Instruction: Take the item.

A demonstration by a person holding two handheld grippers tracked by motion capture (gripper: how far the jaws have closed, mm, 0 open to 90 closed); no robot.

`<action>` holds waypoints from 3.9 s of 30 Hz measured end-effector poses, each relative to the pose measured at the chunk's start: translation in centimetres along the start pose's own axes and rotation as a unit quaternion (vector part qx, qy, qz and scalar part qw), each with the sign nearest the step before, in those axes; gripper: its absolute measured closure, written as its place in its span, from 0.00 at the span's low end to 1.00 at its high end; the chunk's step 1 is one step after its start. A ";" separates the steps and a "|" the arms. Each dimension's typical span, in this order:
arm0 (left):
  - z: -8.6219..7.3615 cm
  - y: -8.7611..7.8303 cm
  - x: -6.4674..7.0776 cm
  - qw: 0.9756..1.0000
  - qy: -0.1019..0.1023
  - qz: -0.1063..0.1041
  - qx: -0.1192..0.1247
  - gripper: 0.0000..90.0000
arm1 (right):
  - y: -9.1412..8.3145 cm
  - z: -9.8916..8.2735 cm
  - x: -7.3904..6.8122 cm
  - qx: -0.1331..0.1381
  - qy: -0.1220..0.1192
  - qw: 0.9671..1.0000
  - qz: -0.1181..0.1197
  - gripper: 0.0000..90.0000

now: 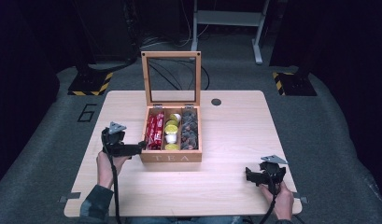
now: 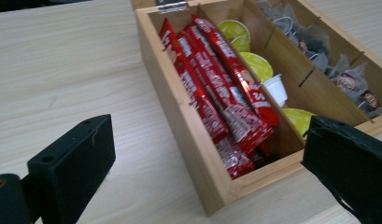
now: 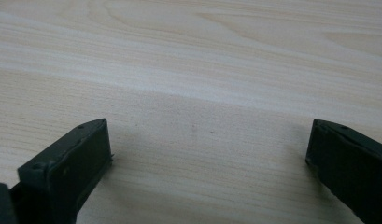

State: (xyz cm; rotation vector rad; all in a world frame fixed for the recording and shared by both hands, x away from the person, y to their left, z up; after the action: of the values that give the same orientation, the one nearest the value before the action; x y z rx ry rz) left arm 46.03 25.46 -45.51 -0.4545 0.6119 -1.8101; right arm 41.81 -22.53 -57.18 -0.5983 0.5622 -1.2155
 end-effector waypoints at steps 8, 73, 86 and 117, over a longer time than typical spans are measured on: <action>1.5 1.5 1.1 1.000 0.018 -0.018 -0.010 0.06 | 0.0 0.0 0.0 0.000 0.000 1.000 0.000 0.00; 3.8 9.9 3.2 0.994 0.001 -0.034 -0.104 0.74 | 0.0 0.0 0.0 0.000 0.000 1.000 0.000 0.00; 3.7 10.1 3.3 0.993 0.020 -0.016 -0.115 0.80 | 0.0 0.0 0.0 0.000 0.000 1.000 0.000 0.00; 4.8 7.8 2.5 0.997 0.010 -0.049 -0.065 0.94 | 0.0 0.0 0.0 0.000 0.000 1.000 0.000 0.00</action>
State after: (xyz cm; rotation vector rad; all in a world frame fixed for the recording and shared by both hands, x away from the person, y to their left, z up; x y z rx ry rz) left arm 53.87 20.22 -46.47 -0.5627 0.7364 -1.8760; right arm 41.80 -22.53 -57.18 -0.5980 0.5623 -1.2164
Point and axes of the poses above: each handheld gripper's, and its own axes: y roughly forward along the jaws, z roughly out of its top, x roughly to its right, the point moved 6 cm from there along y, roughly forward along the jaws, and after that the axes turned 6 degrees about z, right-handed, at the moved point
